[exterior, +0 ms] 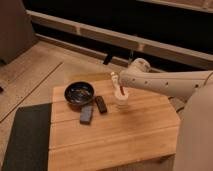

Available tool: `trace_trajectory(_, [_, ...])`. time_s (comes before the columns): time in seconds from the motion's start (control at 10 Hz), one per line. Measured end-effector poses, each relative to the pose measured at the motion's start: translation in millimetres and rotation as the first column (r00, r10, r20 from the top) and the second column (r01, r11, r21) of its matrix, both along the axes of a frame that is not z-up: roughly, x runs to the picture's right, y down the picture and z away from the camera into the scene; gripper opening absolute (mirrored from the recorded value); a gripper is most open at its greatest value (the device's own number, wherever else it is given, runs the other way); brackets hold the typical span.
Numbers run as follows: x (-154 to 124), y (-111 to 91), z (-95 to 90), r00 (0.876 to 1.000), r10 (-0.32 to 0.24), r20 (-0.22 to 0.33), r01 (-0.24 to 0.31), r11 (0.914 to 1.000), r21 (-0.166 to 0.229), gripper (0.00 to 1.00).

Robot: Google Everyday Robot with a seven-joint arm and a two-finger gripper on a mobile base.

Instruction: Place the pepper in the ceramic cup

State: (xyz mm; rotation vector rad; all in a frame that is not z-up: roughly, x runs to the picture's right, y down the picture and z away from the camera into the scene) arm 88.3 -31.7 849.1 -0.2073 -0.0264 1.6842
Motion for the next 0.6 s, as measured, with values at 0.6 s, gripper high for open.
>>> trace_trajectory(0.6, [5.5, 13.5, 19.5, 1.000, 0.001, 0.029, 0.000, 0.9995, -0.033, 0.00])
